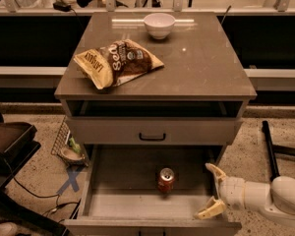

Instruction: Pick coke can from middle drawer and place on counter

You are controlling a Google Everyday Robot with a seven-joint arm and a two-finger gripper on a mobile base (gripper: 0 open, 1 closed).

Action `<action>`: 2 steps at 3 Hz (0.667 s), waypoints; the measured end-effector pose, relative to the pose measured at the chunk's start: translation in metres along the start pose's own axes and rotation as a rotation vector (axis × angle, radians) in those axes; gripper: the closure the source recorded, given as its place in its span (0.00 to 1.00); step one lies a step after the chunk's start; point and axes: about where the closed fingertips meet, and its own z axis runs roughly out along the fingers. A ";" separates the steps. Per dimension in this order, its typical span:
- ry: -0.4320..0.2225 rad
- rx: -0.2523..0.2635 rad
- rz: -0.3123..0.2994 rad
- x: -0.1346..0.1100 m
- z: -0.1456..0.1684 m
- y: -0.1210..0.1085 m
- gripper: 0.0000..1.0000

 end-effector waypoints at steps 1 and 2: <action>-0.008 -0.006 -0.038 -0.001 0.028 -0.002 0.00; -0.063 -0.029 -0.103 0.005 0.089 -0.014 0.00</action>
Offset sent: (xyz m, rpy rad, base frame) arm 0.0668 0.0909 -0.0732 0.0420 -0.1433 0.0954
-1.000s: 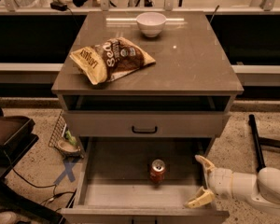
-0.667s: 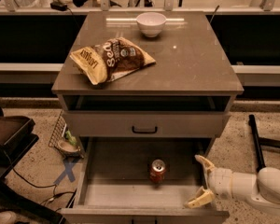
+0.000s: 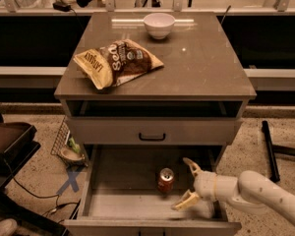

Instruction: Pick coke can from middle drawer and place on counter

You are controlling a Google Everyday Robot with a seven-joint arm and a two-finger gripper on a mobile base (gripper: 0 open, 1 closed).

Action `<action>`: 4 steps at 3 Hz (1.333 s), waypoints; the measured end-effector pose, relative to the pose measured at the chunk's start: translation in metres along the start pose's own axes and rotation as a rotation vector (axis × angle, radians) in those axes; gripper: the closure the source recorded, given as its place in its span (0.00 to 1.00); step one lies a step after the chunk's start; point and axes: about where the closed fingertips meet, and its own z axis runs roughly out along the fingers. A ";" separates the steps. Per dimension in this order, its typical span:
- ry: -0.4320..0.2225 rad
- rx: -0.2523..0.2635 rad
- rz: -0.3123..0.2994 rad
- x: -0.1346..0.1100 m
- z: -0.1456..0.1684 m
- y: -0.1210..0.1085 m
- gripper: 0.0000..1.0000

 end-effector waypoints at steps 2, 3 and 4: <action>-0.061 -0.035 -0.038 0.016 0.063 -0.013 0.18; -0.063 -0.039 -0.038 0.016 0.066 -0.012 0.41; -0.065 -0.043 -0.038 0.015 0.068 -0.011 0.64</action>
Offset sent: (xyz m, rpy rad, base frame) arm 0.0496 0.0617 -0.0610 0.0500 -0.0504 0.0749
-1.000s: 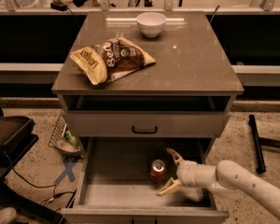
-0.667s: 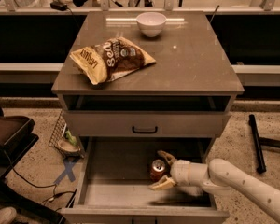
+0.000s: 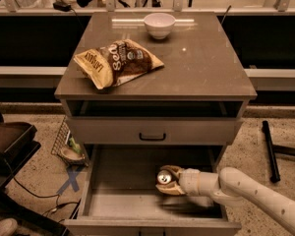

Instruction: Pick coke can from middle drawer and place on counter

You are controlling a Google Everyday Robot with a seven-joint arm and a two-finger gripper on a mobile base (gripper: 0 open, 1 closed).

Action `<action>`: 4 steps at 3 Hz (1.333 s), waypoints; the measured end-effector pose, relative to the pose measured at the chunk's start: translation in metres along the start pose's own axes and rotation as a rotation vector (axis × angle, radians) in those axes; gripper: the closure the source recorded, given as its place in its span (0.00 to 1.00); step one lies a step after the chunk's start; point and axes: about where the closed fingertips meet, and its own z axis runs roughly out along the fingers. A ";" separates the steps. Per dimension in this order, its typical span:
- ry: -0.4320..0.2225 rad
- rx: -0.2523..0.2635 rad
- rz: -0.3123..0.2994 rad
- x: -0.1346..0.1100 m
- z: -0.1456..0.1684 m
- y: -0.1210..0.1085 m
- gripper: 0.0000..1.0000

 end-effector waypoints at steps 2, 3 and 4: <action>-0.003 -0.059 0.041 -0.011 0.001 0.011 1.00; -0.003 -0.139 0.117 -0.038 -0.019 -0.001 1.00; -0.014 -0.204 0.170 -0.086 -0.064 -0.018 1.00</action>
Offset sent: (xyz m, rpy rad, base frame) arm -0.0304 0.0149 0.0291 0.0445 0.1791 0.1188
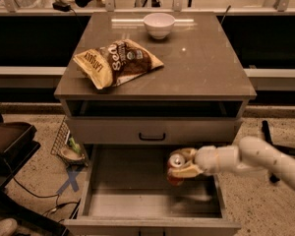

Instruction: Pick coke can from middle drawer and place on counter

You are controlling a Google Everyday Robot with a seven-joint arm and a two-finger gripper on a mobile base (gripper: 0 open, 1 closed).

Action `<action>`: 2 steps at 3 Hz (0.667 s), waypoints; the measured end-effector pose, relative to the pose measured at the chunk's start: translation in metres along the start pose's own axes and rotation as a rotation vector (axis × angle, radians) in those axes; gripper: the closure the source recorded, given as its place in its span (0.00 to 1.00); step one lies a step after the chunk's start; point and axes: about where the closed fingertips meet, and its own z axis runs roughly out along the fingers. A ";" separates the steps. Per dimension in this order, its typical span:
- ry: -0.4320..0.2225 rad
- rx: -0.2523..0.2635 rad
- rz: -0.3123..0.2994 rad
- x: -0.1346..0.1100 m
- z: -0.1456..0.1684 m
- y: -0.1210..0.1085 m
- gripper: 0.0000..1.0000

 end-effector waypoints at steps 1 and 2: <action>0.003 -0.012 0.016 -0.074 -0.065 -0.009 1.00; 0.004 0.018 0.025 -0.140 -0.125 -0.018 1.00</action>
Offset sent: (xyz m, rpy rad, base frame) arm 0.0507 -0.1422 0.2990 -0.0308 -0.0029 -0.1136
